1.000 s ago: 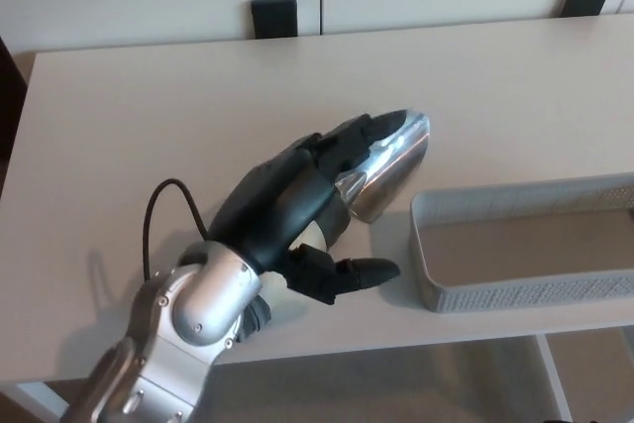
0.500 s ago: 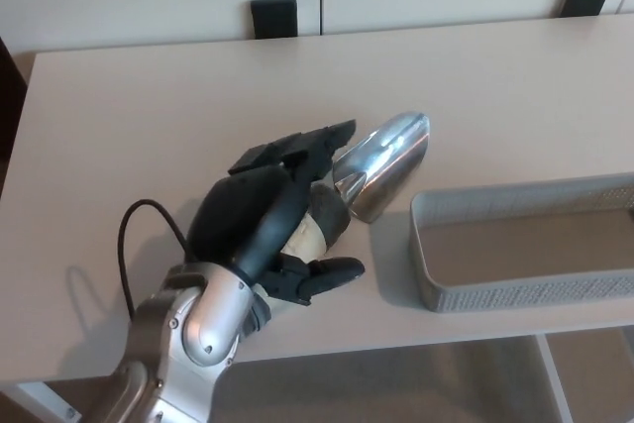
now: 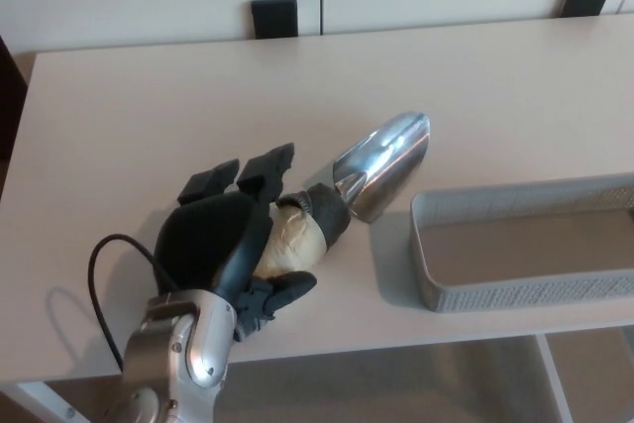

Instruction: The robot walks towards a desk on which a shovel is kept on the left hand side and a container is kept on the right hand side. The robot picks up the shovel using its left hand and places it in the container.

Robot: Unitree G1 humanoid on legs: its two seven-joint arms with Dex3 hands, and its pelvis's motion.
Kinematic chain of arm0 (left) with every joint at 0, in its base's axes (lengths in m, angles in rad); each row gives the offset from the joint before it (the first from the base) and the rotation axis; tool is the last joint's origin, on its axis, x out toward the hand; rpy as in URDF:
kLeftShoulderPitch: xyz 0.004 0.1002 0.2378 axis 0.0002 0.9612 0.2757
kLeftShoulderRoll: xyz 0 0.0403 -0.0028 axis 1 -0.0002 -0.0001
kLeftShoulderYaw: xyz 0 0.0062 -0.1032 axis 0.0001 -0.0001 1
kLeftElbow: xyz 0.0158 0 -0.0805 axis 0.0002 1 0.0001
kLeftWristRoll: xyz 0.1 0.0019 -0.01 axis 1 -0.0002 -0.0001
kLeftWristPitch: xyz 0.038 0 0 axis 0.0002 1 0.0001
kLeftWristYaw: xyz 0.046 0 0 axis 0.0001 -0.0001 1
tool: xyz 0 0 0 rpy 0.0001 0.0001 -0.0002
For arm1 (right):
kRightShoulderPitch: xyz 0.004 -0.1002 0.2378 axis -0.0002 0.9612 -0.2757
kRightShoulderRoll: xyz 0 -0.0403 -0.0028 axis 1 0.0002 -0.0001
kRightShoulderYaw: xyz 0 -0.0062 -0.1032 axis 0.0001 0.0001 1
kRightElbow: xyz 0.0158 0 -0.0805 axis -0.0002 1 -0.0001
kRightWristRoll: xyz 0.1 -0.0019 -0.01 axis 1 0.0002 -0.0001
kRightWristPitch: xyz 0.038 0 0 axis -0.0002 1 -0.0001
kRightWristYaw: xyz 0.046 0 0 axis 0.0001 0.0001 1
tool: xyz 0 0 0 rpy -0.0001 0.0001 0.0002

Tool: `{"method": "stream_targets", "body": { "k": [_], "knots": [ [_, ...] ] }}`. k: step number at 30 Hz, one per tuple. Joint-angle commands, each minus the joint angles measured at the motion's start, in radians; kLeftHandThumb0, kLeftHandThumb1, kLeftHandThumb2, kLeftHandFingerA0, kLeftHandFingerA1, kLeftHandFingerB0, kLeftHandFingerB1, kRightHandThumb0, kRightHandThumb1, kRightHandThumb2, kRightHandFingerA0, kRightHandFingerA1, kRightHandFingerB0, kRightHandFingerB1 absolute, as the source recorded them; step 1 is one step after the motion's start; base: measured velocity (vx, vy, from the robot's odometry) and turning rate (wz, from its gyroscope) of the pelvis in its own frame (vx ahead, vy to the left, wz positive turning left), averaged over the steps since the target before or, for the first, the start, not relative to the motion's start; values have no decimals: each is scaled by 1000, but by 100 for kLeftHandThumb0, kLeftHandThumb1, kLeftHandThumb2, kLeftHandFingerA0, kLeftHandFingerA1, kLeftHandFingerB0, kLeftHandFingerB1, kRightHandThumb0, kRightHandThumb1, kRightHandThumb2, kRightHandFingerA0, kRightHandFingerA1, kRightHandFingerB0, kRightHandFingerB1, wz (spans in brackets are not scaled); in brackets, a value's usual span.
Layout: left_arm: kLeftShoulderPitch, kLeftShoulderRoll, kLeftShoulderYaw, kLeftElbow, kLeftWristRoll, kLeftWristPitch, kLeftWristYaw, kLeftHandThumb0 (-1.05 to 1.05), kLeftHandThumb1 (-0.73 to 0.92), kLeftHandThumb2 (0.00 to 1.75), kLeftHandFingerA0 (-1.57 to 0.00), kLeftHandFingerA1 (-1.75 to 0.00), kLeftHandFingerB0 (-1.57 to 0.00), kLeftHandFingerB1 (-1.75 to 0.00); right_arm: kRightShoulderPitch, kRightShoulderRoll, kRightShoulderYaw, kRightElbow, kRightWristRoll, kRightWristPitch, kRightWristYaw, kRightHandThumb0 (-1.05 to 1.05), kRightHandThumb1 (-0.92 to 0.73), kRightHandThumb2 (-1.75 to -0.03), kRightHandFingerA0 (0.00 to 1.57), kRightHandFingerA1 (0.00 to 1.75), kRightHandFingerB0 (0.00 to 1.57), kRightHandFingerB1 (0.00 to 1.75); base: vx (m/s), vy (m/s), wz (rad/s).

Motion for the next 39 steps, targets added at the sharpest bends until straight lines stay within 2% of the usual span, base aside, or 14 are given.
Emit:
{"method": "stream_targets", "body": {
  "k": [1, 5, 7, 8, 11, 21, 22, 23, 25, 27, 32, 33, 34, 39],
  "knots": [
    [7, -21, 4, 43, 39, 59, 27, -66, 49, 55, -9, -29, -6, -24, 3, -11, -4, -2, -2, 10, -11, -28, -65, -59, 43, 47, 43, 45, 0, 0, 0],
    [-8, -43, 4, 83, 40, 76, 21, -66, 42, 80, -3, -33, -9, -21, 6, -9, -2, -16, -8, 24, -16, -29, -66, -59, 42, 47, 43, 45, 0, 0, 0],
    [-14, -49, 0, 95, 42, 79, 18, -67, 48, 55, -10, -31, -5, -24, 5, -10, -1, -16, -12, 25, -20, -29, -66, -59, 42, 47, 43, 44, 0, 0, 0],
    [-21, -54, -5, 109, 49, 85, 22, -72, 48, 79, -6, -36, -13, -14, 2, -9, -3, -12, -7, 24, -17, -29, -66, -59, 43, 47, 43, 45, 0, 0, 0],
    [-30, -62, -6, 124, 53, 94, 22, -71, 46, 59, -10, -31, -9, -21, 0, -9, -4, -9, -3, 19, -14, -29, -66, -59, 43, 47, 43, 45, 0, 0, 0],
    [-99, -87, 7, 217, 31, 99, 14, -34, 19, 82, -2, -48, 0, -48, -10, -10, -4, -16, -1, 17, -11, -29, -65, -59, 44, 48, 44, 46, 0, 0, 0],
    [-107, -83, 10, 221, 23, 108, -15, -64, 50, 56, -29, -38, -6, -23, -10, -10, -5, -17, -1, 14, -11, -29, -65, -59, 45, 48, 44, 46, 0, 0, 0],
    [-125, -62, 0, 234, 30, 116, -58, -65, 42, 78, -31, -51, -2, -20, -13, -9, -5, -14, 0, 14, -11, -29, -65, -59, 44, 47, 44, 45, 0, 0, 0],
    [-132, -28, 19, 251, -29, 35, -84, -31, 54, 57, -86, -112, -29, -34, -17, -9, -4, -12, -3, 17, -13, -29, -66, -59, 44, 47, 44, 46, 0, 0, 0],
    [-153, 2, 17, 275, -54, 28, -151, -27, 73, 62, -105, -84, -57, -42, -12, -8, -4, -14, 0, 12, -11, -28, -66, -59, 43, 47, 44, 46, 0, 0, 0],
    [-152, -13, 54, 348, -95, -35, -52, -33, 81, 63, -76, -107, -64, -52, -25, -11, -4, -14, -2, 22, -10, -29, -66, -59, 43, 47, 43, 45, 0, 0, 0],
    [-140, -19, 67, 341, -112, -50, -49, -31, 63, 103, -82, -103, -54, -65, -21, -14, -2, -24, -8, 32, -12, -29, -66, -59, 43, 46, 44, 44, 0, 0, 0],
    [-137, -20, 66, 345, -103, -48, -40, -32, 64, 104, -82, -103, -55, -67, -20, -16, 1, -28, -14, 38, -15, -30, -67, -59, 42, 45, 44, 44, 0, 0, 0],
    [-127, -39, 110, 333, -128, -67, -16, -33, 81, 64, -80, -114, -71, -67, -16, -8, -11, -42, 11, 36, -3, -28, -65, -59, 43, 47, 45, 45, 0, 0, 0]
  ]
}}
